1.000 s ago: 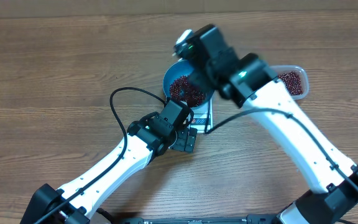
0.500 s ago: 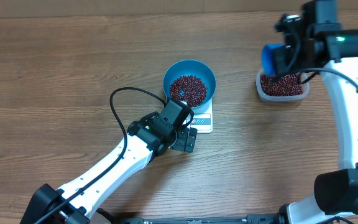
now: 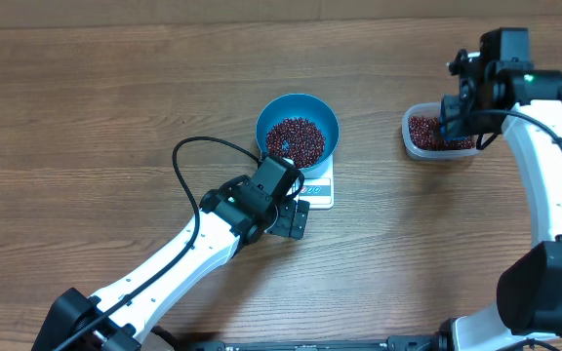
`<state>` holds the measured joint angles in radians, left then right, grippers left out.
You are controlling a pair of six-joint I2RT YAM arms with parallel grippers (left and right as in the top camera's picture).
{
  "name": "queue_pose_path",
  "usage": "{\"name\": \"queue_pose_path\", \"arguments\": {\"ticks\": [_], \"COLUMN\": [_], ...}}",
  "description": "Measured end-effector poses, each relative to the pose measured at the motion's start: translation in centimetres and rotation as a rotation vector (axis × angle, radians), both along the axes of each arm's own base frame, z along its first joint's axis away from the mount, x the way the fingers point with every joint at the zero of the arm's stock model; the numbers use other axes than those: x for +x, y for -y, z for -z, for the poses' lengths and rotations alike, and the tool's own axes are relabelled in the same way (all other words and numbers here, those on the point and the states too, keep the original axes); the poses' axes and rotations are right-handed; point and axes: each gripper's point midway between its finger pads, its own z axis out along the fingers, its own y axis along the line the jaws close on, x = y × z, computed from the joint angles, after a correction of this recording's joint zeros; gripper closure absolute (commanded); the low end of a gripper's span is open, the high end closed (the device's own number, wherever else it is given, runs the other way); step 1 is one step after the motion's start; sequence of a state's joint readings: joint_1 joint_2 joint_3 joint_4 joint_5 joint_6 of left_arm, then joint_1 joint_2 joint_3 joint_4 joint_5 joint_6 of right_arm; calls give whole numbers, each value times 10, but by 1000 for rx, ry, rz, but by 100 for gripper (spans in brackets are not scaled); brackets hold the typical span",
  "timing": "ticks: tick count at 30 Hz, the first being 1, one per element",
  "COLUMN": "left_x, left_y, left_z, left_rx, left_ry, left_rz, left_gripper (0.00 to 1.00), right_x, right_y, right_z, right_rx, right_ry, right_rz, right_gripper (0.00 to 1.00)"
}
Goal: Scoop item into bowl and weigh 150g on scale
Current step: 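Return the right gripper with the scoop to the bean tub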
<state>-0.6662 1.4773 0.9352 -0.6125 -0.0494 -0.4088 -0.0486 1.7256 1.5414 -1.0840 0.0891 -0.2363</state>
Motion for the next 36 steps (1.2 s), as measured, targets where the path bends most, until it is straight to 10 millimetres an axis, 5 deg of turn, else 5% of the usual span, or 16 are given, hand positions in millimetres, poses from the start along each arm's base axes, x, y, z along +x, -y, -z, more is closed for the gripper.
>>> {"name": "queue_pose_path", "arguments": {"ticks": [13, 36], "left_x": [0, 0], "left_y": [0, 0], "left_z": [0, 0], "left_rx": [0, 0], "left_ry": [0, -1], "left_rz": [0, 0], "left_gripper": [1, 0], "right_x": [3, -4], "right_y": [3, -38], "right_z": [58, 83], "right_rx": [-113, 197], "right_ry": [-80, -147], "right_rz": [-8, 37], "right_gripper": [96, 96]}}
